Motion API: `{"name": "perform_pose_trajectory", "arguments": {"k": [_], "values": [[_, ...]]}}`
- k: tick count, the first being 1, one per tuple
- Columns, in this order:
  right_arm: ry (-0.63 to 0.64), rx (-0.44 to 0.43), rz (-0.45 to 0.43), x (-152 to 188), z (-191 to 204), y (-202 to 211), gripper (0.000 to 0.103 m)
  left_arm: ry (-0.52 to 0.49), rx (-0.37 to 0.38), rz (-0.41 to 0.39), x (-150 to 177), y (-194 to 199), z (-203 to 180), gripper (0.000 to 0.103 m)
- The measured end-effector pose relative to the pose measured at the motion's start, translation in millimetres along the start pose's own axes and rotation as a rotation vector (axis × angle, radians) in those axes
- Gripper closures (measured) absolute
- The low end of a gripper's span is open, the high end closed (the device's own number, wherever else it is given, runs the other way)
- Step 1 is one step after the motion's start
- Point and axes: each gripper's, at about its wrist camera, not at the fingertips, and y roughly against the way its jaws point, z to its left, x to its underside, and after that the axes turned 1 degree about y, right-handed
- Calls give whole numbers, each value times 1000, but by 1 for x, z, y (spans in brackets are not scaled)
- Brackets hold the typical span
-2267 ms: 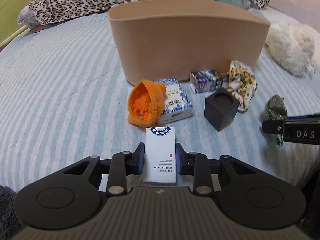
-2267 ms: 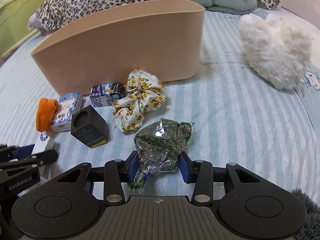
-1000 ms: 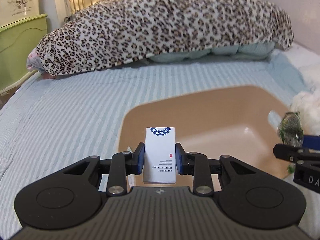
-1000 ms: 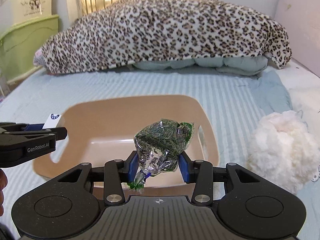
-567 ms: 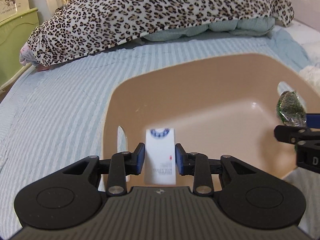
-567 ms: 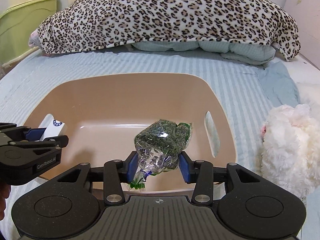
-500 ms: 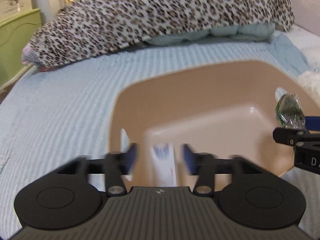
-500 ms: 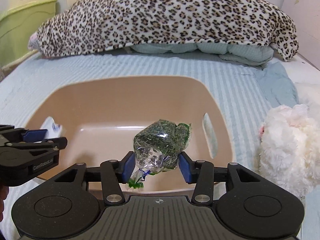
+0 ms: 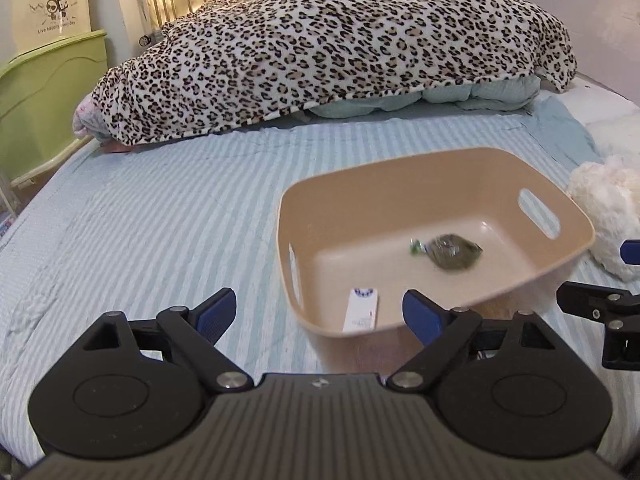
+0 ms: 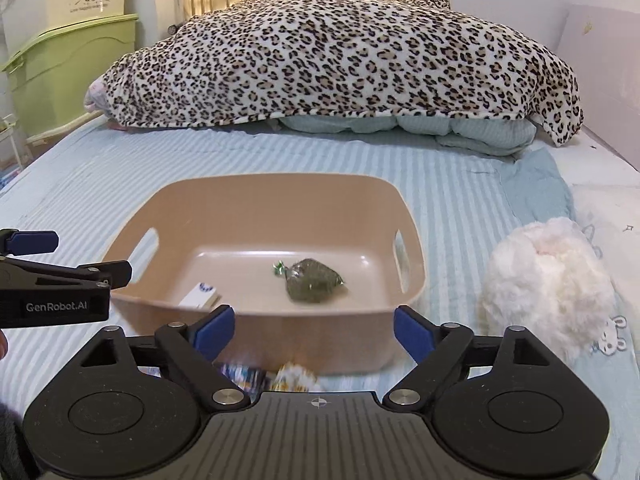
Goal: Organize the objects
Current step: 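Grasp the orange knit item with the left tool while the right tool grasps the floral scrunchie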
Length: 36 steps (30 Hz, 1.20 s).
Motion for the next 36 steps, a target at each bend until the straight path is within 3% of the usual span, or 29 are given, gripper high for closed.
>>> {"name": "perform_pose_trajectory", "arguments": {"k": [6, 21, 27, 33, 35, 36], "values": [[8, -5, 52, 24, 1, 2, 13, 2, 56, 59, 24, 4, 10, 12], [-17, -28, 189, 71, 0, -49, 15, 10, 71, 192, 68, -35, 13, 15], [-26, -42, 190, 76, 0, -60, 22, 19, 101, 230, 78, -50, 9, 26], [14, -48, 220, 83, 10, -72, 34, 91, 154, 251, 84, -57, 16, 46], [20, -78, 236, 83, 14, -77, 45, 121, 176, 257, 84, -58, 20, 59], [25, -92, 244, 82, 16, -78, 53, 136, 189, 263, 84, -59, 22, 74]]}}
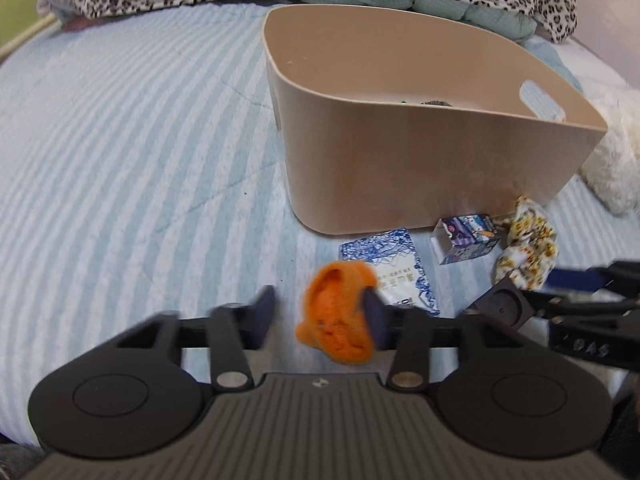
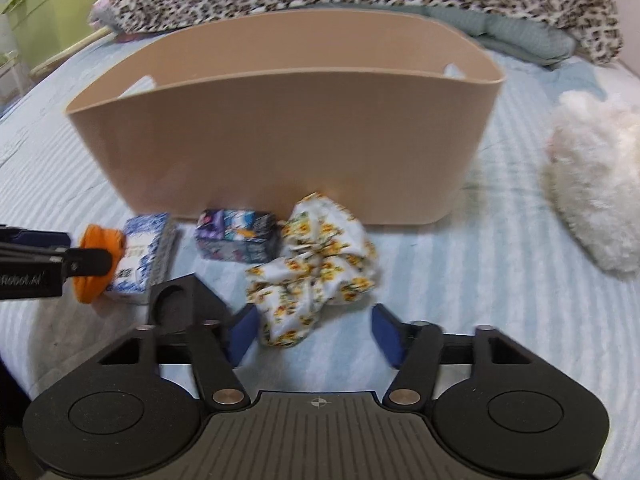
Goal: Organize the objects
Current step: 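Grasp the orange knit item with the left tool while the right tool grasps the floral scrunchie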
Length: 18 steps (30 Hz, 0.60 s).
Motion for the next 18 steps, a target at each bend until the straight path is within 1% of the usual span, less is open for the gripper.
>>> {"name": "perform_pose_trajectory", "arguments": {"k": [1, 3, 4, 5, 6, 8, 9, 10, 18], "values": [[10, -3, 2, 0, 2, -1, 56, 11, 8, 9, -1, -1, 1, 82], [27, -6, -1, 0, 6, 0, 67, 19, 17, 24, -1, -3, 2, 84], [27, -11, -3, 0, 7, 0, 71, 18, 19, 26, 0, -3, 2, 89], [23, -12, -5, 0, 7, 0, 79, 14, 19, 26, 1, -3, 2, 91], [18, -11, -8, 1, 6, 1, 85, 9, 17, 24, 1, -2, 1, 91], [5, -14, -9, 1, 4, 2, 88, 0, 12, 16, 2, 0, -1, 93], [-1, -16, -8, 2, 3, 3, 92, -2, 9, 12, 2, 1, -2, 93], [-4, -20, -6, 2, 1, 3, 93, -3, 6, 8, 2, 2, -2, 94], [5, -25, -37, 6, -3, 22, 94, 3, -7, -13, 2, 16, 2, 96]]}}
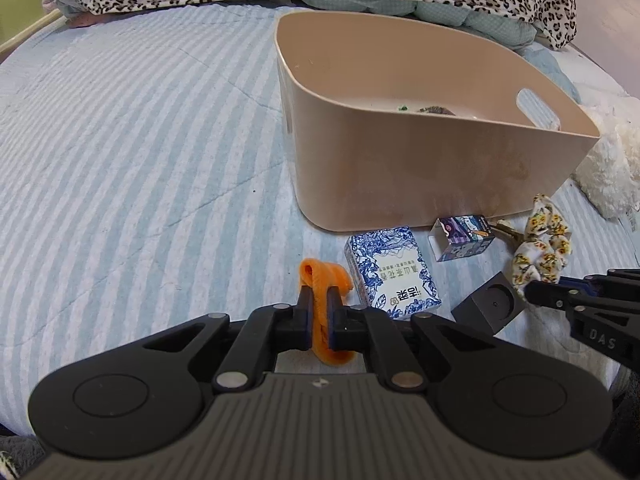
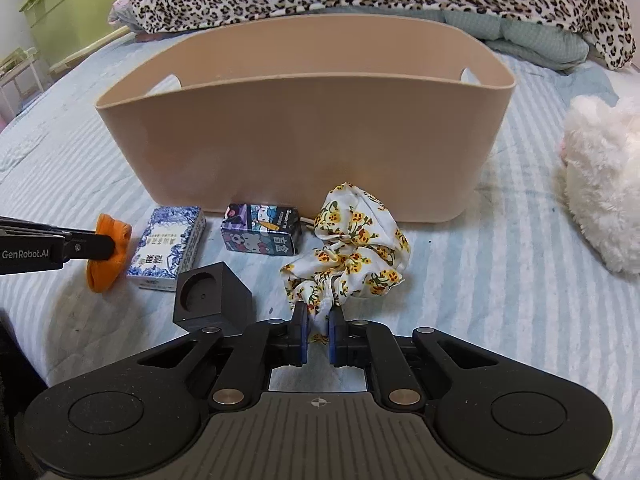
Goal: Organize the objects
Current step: 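Grasp the orange knit item with the left tool while the right tool grasps the floral scrunchie, then carry both items over the beige basket and open both tools to drop them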
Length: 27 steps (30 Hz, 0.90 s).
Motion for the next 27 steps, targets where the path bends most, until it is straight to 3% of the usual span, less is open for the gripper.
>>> {"name": "perform_pose_trajectory", "arguments": {"k": [12, 27], "values": [[-38, -7, -138, -12, -13, 51, 94, -10, 0, -123, -8, 52, 0, 97], [-44, 17, -299, -64, -25, 83, 94, -78, -5, -288, -64, 86, -27, 97]]}}
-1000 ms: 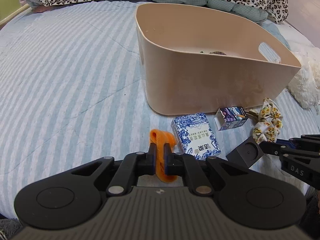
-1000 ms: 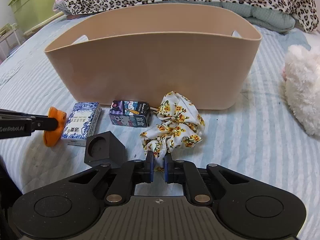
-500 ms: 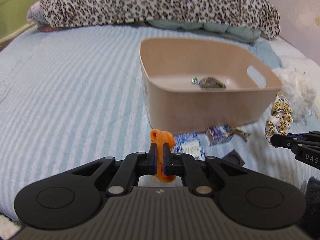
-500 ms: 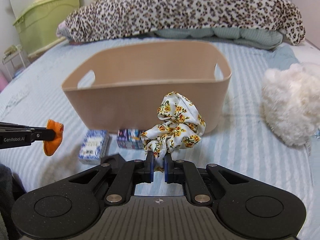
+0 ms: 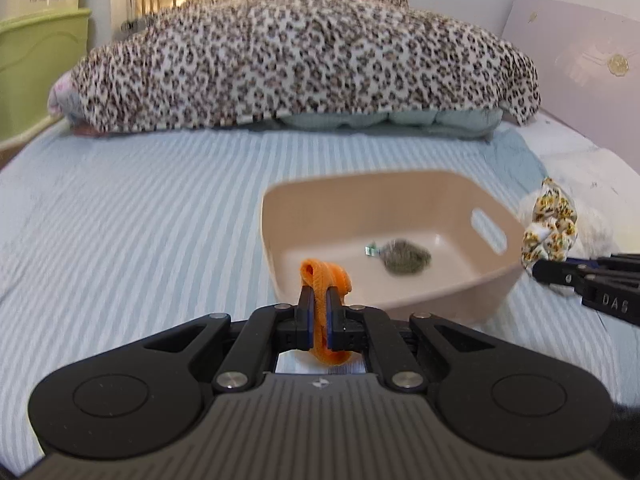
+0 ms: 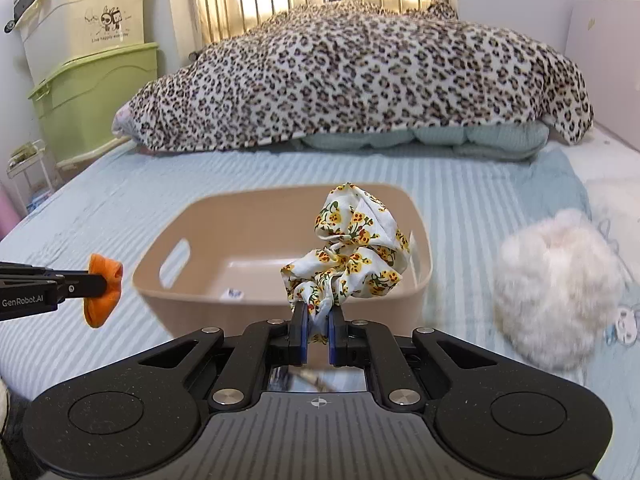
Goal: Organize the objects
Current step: 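Carry both items over the beige basket and open both tools to drop them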
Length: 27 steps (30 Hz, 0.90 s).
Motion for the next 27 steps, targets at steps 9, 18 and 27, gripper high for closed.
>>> {"name": "perform_pose_trajectory", "arguments": {"k": [9, 18, 27], "values": [[43, 24, 11, -24, -2, -46, 94, -51, -61, -22, -32, -52, -18, 97], [77, 41, 83, -26, 1, -98, 94, -101, -112, 47, -29, -117, -20, 97], [102, 47, 183, -17, 10, -131, 93, -136, -116, 135, -12, -144, -16, 94]]}}
